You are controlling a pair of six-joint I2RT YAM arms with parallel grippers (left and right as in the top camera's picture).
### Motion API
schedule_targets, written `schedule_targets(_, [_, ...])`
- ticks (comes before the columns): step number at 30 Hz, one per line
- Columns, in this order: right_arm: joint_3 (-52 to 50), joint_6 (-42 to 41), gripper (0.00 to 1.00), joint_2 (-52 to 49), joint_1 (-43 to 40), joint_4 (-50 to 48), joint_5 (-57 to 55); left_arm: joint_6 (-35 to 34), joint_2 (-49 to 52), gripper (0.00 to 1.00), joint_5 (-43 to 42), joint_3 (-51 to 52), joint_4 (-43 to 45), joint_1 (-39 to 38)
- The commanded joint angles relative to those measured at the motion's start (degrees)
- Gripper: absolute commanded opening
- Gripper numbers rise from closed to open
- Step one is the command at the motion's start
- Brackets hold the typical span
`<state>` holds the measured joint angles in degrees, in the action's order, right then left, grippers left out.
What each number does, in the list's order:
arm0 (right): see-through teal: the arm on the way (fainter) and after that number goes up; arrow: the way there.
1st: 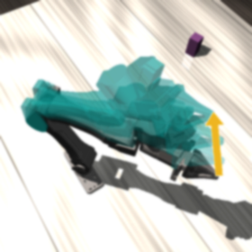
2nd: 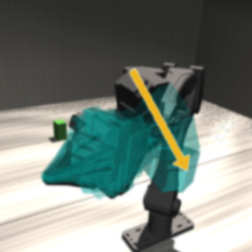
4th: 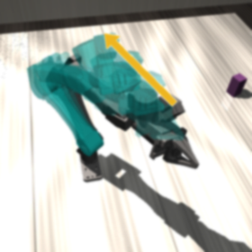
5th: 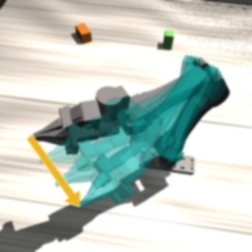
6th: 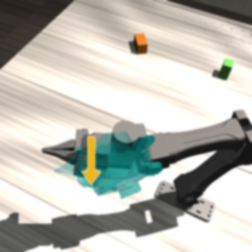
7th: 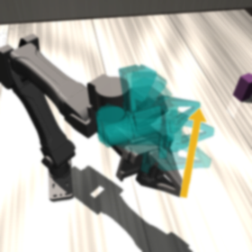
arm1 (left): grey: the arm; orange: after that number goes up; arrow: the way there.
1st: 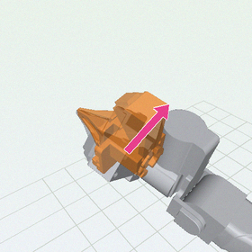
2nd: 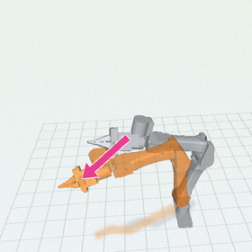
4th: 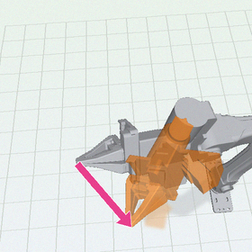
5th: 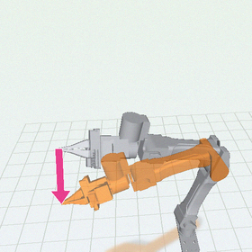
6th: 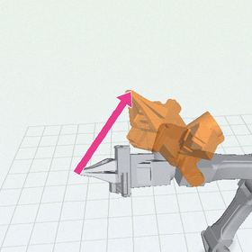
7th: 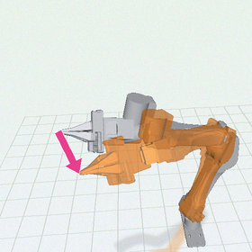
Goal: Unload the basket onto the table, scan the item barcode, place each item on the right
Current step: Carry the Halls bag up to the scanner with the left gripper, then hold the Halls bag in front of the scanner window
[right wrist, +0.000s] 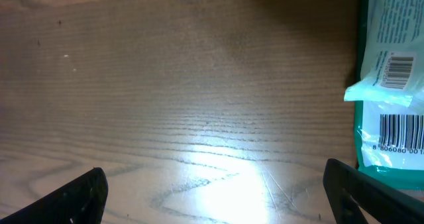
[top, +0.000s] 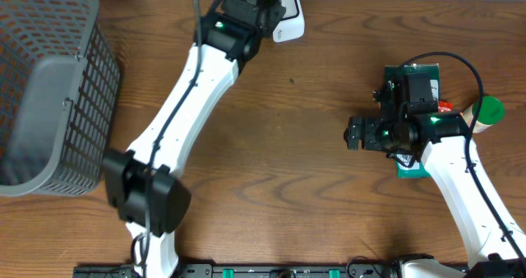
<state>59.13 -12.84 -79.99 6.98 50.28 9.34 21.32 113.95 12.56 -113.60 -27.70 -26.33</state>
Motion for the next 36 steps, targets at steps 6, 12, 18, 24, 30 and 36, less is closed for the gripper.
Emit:
schedule_targets(6, [0.70, -0.39, 0.99, 0.24, 0.57, 0.09, -0.31, 14.93, 9.01, 0.07, 3.17, -1.01, 12.28, -0.02])
schedule_targets(12, [0.70, -0.39, 0.99, 0.24, 0.57, 0.09, -0.31, 25.07, 14.67, 0.07, 3.15, -1.01, 21.07, -0.66])
schedule_targets(18, [0.70, -0.39, 0.99, 0.24, 0.57, 0.09, -0.31, 32.50, 16.94, 0.07, 3.13, -1.01, 29.62, -1.14])
schedule_targets(24, [0.70, -0.39, 0.99, 0.24, 0.57, 0.09, -0.31, 32.41, 16.98, 0.07, -3.98, -1.01, 32.26, -1.16])
schedule_targets(30, [0.70, -0.39, 0.99, 0.24, 0.57, 0.09, -0.31, 31.10, 18.56, 0.07, -6.14, -1.01, 32.15, -1.14])
schedule_targets(36, [0.70, -0.39, 0.99, 0.24, 0.57, 0.09, -0.31, 31.12, 20.24, 0.07, -6.16, -1.01, 32.15, -1.16])
